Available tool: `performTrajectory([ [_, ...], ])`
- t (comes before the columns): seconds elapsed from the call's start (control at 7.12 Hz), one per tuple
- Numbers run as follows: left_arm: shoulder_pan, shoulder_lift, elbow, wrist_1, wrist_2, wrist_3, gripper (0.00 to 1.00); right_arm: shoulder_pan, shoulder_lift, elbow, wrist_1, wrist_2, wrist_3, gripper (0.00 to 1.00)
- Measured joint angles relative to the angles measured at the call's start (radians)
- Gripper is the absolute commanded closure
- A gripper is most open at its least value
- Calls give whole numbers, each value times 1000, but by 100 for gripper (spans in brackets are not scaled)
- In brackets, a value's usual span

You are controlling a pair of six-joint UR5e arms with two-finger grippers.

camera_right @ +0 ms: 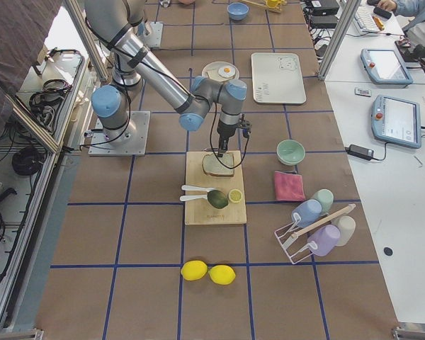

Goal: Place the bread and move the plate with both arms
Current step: 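Lift the bread slice with the right gripper and carry it over the plate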

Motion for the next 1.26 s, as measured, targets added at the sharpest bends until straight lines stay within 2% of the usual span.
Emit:
performTrajectory([
  [0.42, 1, 0, 1, 0, 4, 0, 0, 52, -116, -31, 160, 6, 21, 100],
  [0.7, 2, 1, 1, 0, 5, 1, 0, 159, -159, -160, 344, 21, 52, 100],
  [0.98, 3, 1, 2, 1, 3, 2, 0, 359, -106, -320, 488, 112, 320, 100],
  [1.26, 2, 0, 2, 1, 2, 2, 0, 572, -13, -398, 492, 269, 634, 100],
])
